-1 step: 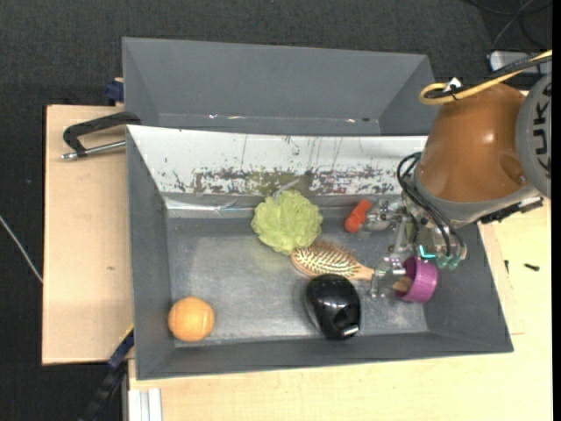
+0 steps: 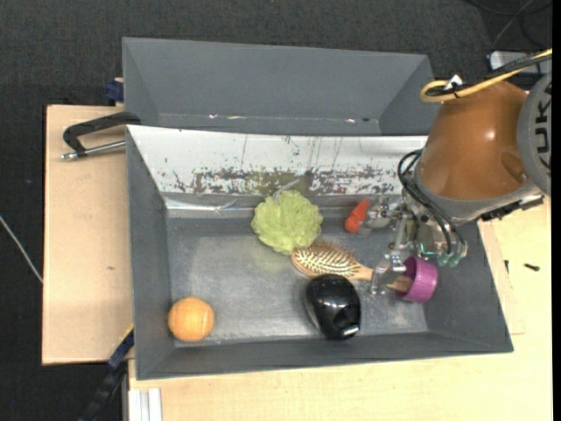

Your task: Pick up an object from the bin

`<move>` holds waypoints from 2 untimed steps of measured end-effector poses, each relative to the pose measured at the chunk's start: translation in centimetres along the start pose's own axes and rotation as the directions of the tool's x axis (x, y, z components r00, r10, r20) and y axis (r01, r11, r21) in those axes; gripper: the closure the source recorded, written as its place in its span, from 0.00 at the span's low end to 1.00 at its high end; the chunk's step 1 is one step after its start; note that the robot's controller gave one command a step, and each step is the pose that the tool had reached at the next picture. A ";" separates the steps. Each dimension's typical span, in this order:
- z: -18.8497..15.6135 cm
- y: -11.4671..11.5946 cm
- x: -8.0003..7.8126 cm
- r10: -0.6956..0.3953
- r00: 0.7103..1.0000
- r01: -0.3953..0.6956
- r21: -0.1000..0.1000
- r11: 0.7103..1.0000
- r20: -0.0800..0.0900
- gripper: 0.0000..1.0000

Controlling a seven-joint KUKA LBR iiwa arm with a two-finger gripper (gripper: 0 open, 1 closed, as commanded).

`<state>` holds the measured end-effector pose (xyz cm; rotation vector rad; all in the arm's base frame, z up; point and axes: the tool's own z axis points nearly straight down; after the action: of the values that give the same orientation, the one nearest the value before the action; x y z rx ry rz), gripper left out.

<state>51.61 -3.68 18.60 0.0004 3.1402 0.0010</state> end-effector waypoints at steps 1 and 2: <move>4.6 0.8 -0.9 0.065 0.998 -0.065 0.000 0.998 0.006 0.00; 8.6 -0.4 -1.6 0.145 0.989 -0.145 0.002 0.989 0.012 1.00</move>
Offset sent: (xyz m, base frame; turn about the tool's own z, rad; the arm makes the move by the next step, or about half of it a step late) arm 0.0188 -0.0152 -0.1160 0.1678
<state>53.22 -4.11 10.00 0.2271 3.1200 -0.0027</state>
